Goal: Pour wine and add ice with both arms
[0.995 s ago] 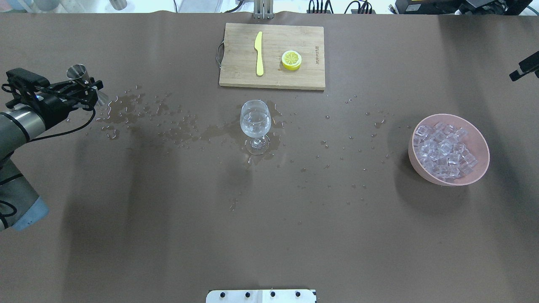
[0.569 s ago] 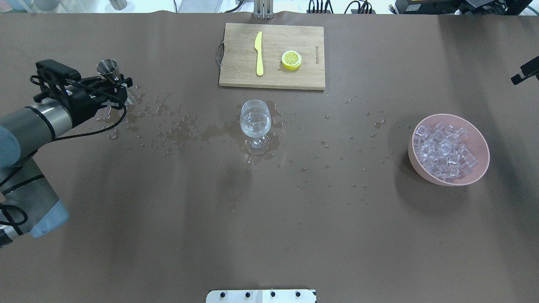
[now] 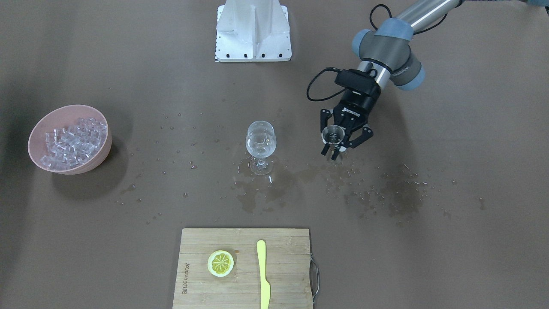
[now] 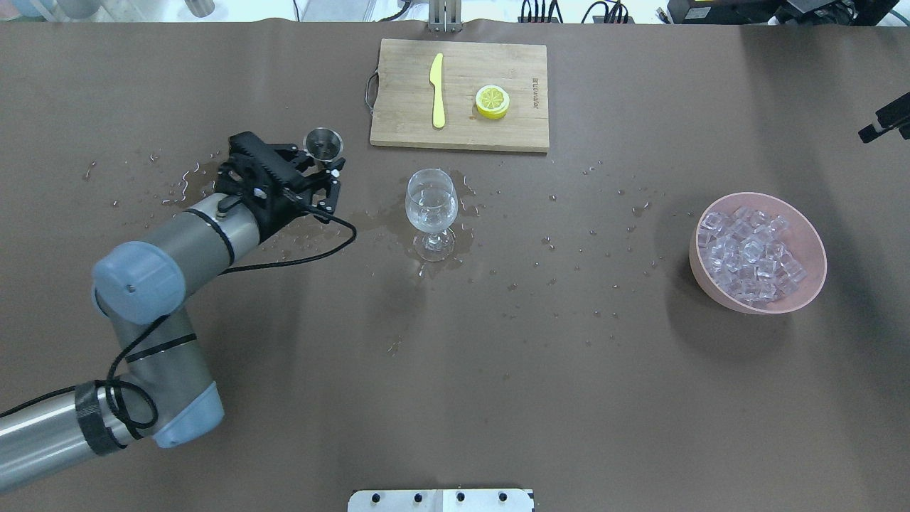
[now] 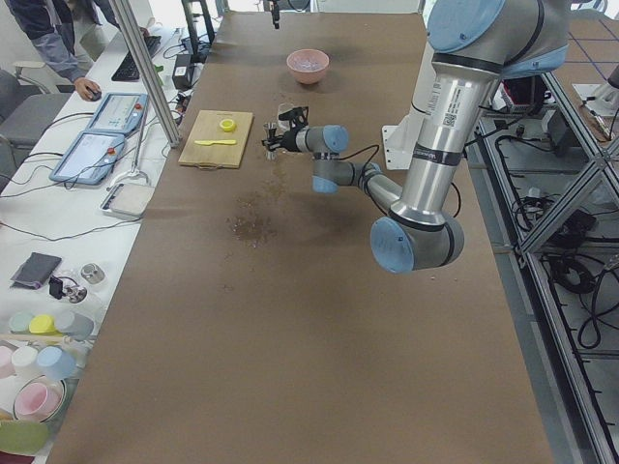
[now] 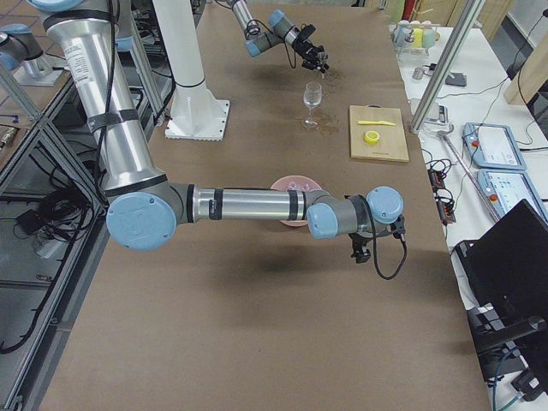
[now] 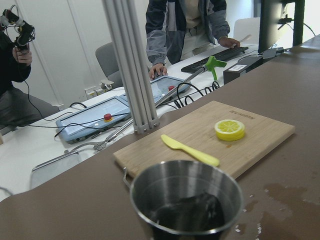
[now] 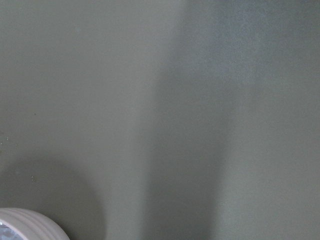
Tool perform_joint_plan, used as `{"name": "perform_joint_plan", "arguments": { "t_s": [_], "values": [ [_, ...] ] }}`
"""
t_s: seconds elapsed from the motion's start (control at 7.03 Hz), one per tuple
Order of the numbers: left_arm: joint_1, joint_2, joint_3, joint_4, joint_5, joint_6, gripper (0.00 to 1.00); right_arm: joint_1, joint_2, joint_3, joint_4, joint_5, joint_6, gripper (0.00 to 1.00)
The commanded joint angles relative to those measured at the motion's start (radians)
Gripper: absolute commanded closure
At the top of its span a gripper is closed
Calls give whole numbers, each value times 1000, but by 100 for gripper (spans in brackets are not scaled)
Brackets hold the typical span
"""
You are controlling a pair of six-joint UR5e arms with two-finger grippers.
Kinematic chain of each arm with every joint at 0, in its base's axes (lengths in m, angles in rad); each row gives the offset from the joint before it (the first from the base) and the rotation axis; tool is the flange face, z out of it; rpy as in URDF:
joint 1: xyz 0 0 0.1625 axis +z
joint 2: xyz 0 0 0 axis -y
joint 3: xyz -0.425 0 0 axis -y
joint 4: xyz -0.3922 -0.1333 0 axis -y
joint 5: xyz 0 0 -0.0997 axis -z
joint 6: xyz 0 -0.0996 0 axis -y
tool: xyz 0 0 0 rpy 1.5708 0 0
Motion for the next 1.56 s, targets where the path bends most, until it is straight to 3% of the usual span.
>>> {"name": "perform_joint_plan", "arguments": {
  "t_s": [0.0,0.43,0.85,1.14,1.42],
  "values": [
    [49,-127,-62,303,84,137,100,0,3,2,1,8,1,0],
    [72,-146,-73,422,167,405,100,0,1,5,2,43,4,0],
    [72,-212,-113,642,169,562,100,0,-6,20,2,51,6,0],
    [72,-209,-102,655,169,651,100,0,-5,20,2,64,7,0],
    [76,-244,-113,775,167,722,100,0,-5,17,2,66,6,0]
  ]
}}
